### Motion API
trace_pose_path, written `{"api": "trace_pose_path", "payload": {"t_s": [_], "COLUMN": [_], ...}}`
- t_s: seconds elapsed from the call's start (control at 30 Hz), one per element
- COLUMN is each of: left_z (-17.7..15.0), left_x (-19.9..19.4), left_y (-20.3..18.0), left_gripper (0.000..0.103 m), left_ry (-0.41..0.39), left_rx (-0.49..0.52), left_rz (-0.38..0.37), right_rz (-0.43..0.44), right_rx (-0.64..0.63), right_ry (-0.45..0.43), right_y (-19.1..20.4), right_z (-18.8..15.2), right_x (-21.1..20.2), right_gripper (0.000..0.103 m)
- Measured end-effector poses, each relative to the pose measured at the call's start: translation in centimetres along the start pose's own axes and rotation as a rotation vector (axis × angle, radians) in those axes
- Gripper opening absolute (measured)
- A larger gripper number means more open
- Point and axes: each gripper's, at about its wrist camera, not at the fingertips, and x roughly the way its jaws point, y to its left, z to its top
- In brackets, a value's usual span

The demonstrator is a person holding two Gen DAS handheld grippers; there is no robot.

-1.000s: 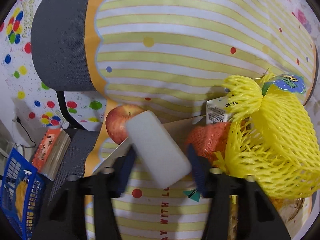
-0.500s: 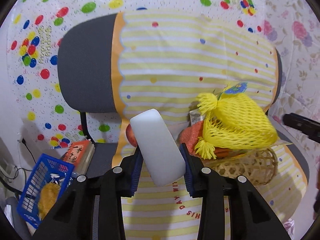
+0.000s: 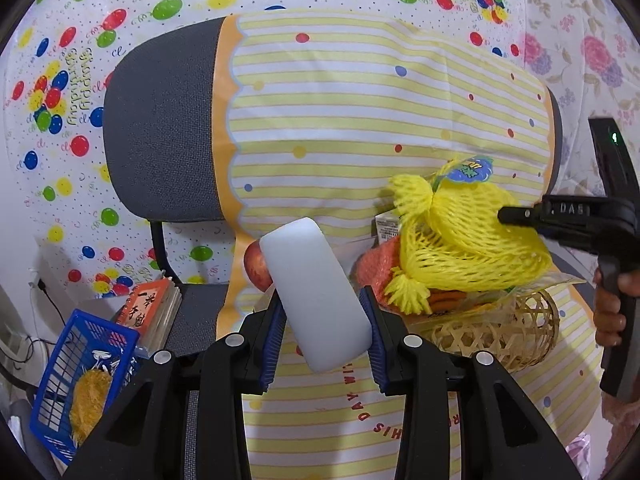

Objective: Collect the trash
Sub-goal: 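Lift and carry sponge in left tool and net in right tool to pink bag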

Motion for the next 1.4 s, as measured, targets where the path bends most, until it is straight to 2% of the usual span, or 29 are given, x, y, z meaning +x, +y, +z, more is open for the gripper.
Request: {"api": "trace_pose_path", "payload": {"t_s": [0.03,0.13,0.2,0.3,0.47,0.83,1.03,1.23,1.4], "left_z": [0.1,0.5,1.1,1.6,0.7,-5.9,-10.1,-13.9,-17.5], "left_x": [-0.2,-1.7,-3.2,-5.7,-9.5,-13.9,-14.4,-14.8,-14.9], "left_y": [-0.1,0.0,-0.2,-1.0,-3.7,-12.8,-17.8,-21.9,-24.9], "left_gripper": [0.038,0.038,0.039,0.039,0.039,0.039,0.039,0.039,0.039], "left_ry": [-0.004,-0.034,-0.069,-0.117,-0.168,-0.169,-0.14,-0.122,-0.1], "left_rx": [-0.001,-0.002,0.01,0.028,0.084,0.277,0.367,0.439,0.52], "left_rz": [0.0,-0.006,-0.006,-0.028,-0.125,-0.336,-0.452,-0.57,-0.669], "right_rz": [0.016,0.028,-0.031,-0.064,-0.059,-0.222,-0.37,-0.454,-0.49], "right_rx": [-0.008,-0.104,-0.181,-0.224,-0.235,-0.219,-0.174,-0.082,0.005], "right_ry": [-0.014,-0.129,-0.236,-0.334,-0.379,-0.366,-0.361,-0.254,-0.167], "right_y": [0.3,3.0,5.0,6.2,5.5,1.4,-1.4,-5.1,-7.7], "right_z": [0.3,1.2,1.3,0.6,-2.1,-12.9,-18.5,-24.4,-29.0], "right_x": [-0.4,-3.8,-7.3,-11.8,-17.8,-26.4,-29.5,-30.1,-30.3], "right_gripper": [0.014,0.013,0.013,0.013,0.013,0.013,0.013,0.013,0.014]}}
